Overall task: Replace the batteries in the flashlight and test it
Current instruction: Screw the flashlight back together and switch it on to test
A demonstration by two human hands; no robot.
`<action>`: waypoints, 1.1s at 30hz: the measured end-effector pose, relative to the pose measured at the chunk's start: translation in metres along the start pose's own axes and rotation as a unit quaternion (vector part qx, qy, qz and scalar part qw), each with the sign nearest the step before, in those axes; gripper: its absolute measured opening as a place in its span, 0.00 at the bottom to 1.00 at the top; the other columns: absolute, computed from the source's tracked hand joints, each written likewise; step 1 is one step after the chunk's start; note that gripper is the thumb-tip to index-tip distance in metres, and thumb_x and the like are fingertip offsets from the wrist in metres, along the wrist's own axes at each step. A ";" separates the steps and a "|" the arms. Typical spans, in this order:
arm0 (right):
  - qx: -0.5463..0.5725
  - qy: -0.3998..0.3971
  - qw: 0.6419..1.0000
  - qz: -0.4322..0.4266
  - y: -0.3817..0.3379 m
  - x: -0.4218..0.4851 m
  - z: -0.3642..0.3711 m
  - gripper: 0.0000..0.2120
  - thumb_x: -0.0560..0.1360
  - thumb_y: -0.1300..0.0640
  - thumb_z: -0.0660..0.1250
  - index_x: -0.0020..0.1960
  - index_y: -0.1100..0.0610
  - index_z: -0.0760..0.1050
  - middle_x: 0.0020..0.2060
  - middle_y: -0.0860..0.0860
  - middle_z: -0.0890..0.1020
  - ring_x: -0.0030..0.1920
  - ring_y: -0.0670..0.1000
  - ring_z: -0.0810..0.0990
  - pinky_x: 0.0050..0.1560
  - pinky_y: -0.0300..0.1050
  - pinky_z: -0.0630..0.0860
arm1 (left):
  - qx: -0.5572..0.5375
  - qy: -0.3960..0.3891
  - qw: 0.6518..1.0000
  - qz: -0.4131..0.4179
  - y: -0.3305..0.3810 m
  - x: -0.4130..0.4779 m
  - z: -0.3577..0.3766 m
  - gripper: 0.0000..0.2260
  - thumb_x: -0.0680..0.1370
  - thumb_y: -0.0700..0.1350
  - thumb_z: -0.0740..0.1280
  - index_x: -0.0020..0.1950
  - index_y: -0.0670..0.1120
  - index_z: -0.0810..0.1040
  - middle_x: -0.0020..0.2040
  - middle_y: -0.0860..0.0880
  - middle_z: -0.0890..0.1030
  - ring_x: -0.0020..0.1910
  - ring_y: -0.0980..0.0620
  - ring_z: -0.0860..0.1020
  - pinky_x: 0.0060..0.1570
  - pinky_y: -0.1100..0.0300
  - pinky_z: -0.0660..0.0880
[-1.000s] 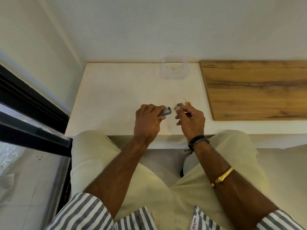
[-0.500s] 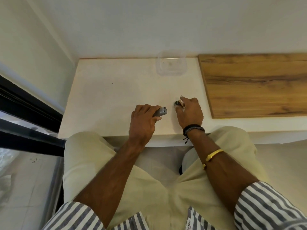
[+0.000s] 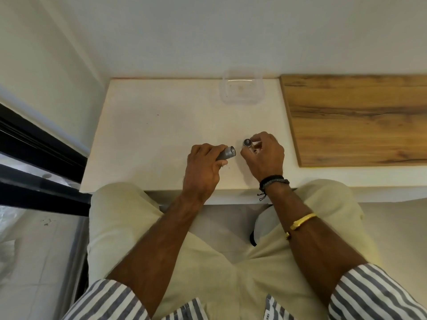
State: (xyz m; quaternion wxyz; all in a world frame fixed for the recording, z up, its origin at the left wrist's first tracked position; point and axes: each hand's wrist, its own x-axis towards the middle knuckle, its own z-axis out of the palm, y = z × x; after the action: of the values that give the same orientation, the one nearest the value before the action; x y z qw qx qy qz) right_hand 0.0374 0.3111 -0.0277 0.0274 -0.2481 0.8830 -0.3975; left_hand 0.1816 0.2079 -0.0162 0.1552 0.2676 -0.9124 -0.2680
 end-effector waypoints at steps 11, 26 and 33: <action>0.141 -0.118 0.981 -0.060 -0.026 -0.022 -0.031 0.13 0.72 0.62 0.74 0.56 0.53 0.84 0.48 0.45 0.86 0.49 0.46 0.86 0.55 0.40 0.82 | 0.017 -0.010 1.000 -0.003 0.004 -0.003 -0.006 0.19 0.76 0.36 0.70 0.67 0.45 0.75 0.61 0.44 0.78 0.59 0.44 0.71 0.59 0.54 0.71; 0.059 -0.132 0.975 -0.169 -0.031 -0.028 -0.036 0.13 0.73 0.63 0.76 0.56 0.55 0.84 0.49 0.47 0.85 0.48 0.43 0.81 0.58 0.47 0.82 | 0.029 -0.011 0.999 0.015 0.001 -0.007 -0.013 0.19 0.77 0.37 0.69 0.67 0.46 0.76 0.60 0.44 0.78 0.58 0.44 0.71 0.58 0.55 0.70; 0.060 -0.133 0.980 -0.137 -0.028 -0.026 -0.035 0.12 0.74 0.54 0.77 0.57 0.53 0.84 0.40 0.39 0.83 0.42 0.29 0.78 0.62 0.46 0.73 | 0.028 -0.004 0.999 0.024 0.001 -0.007 -0.013 0.18 0.77 0.35 0.68 0.66 0.46 0.77 0.57 0.45 0.78 0.57 0.45 0.71 0.54 0.57 0.68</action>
State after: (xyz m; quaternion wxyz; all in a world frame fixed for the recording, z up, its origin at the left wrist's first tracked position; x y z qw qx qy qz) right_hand 0.0627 0.3313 0.0121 0.1047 -0.4152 0.8038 -0.4130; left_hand 0.1926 0.2072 -0.0065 0.1502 0.2491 -0.9263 -0.2397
